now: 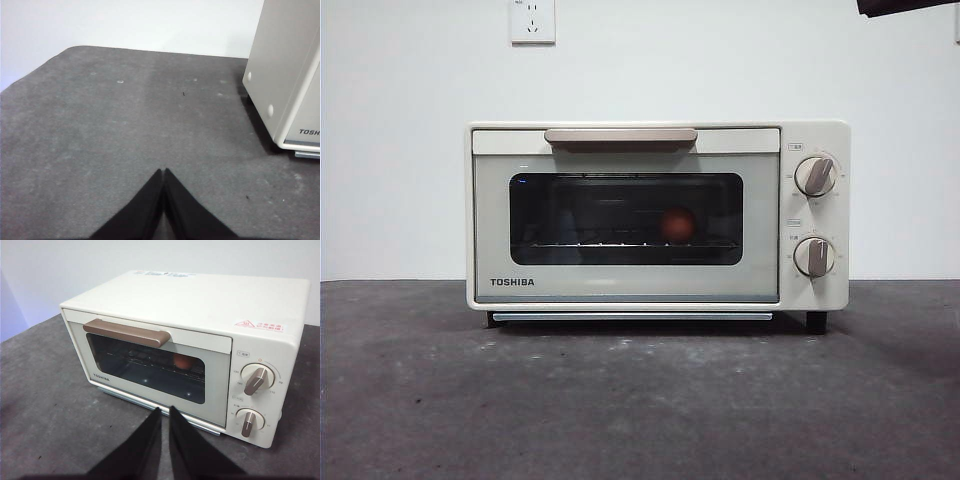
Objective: Eggoven
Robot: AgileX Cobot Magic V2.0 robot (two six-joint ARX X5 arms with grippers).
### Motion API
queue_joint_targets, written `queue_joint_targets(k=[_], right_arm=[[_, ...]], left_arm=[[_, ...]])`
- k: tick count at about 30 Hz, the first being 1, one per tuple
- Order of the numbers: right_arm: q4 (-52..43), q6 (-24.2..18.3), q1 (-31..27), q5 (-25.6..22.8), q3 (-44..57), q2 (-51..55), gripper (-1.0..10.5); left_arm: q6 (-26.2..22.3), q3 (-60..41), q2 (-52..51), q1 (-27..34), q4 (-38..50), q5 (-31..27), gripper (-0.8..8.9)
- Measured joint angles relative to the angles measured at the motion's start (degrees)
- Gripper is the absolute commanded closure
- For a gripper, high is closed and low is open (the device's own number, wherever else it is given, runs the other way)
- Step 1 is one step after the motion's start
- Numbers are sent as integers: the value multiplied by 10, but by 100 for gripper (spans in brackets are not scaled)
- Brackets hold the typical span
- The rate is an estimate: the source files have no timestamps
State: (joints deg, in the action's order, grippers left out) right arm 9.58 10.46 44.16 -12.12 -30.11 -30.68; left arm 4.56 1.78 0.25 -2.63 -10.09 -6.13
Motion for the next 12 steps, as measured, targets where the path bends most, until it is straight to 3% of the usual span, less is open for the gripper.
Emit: queue_joint_targets(k=[12], right_arm=[[0,0,0,0,0,0,943]], left_arm=[[10,0,0,0,0,0,806]])
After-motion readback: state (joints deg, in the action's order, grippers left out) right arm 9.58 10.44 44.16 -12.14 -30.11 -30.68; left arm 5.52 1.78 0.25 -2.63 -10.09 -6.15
